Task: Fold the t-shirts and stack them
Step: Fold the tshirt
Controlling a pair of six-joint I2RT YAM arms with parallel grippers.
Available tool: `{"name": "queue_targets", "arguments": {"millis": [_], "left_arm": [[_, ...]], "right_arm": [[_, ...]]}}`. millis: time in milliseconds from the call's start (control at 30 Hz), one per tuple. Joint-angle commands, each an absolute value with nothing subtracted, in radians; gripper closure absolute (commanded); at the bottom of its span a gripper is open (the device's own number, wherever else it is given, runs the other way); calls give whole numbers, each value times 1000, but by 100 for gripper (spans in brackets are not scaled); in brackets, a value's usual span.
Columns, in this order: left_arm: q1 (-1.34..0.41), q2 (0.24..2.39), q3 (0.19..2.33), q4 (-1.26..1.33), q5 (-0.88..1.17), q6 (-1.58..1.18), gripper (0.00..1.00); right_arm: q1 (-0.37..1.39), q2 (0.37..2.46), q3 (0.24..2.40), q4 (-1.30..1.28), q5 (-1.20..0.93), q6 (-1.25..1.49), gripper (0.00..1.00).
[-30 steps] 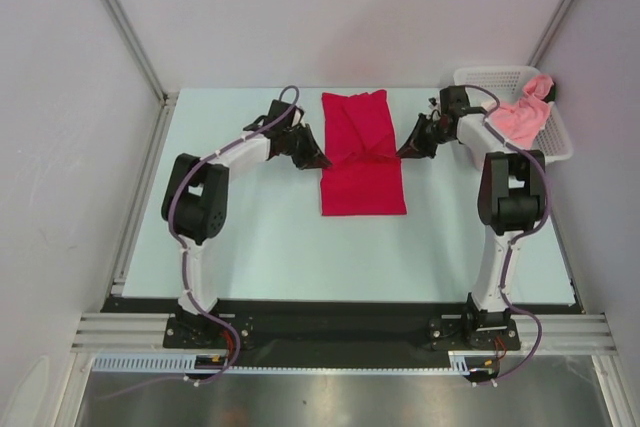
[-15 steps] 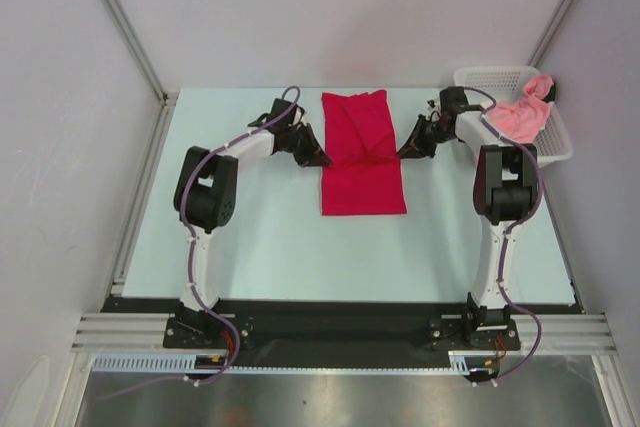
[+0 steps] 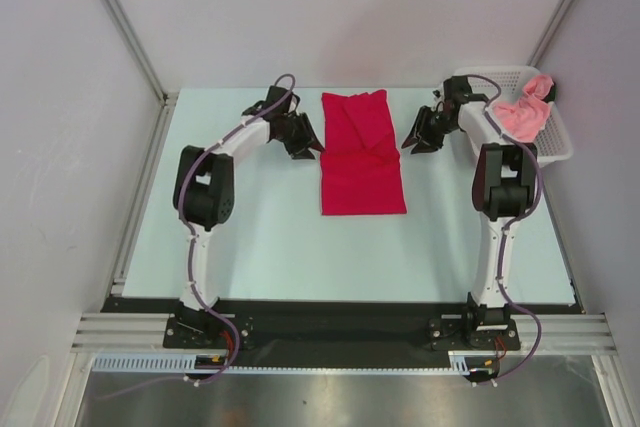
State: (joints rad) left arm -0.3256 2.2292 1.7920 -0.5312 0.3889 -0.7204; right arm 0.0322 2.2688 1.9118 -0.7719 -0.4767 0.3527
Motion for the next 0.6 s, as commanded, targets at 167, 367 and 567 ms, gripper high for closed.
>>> {"name": "queue_targets", "arguments": {"millis": [167,367,567], "left_arm": [[-409,2029,1681,-536,397,-572,57],[-452,2117,1611,-396,474,-649,59],[-440,2267,1756,-384,497,-632,60]], "right_arm": [[107,1961,1599,-660,-383,350,57],[189,1976,1490,-458,-434,448,66],[155,2146,1627,-430,-485,463,81]]}}
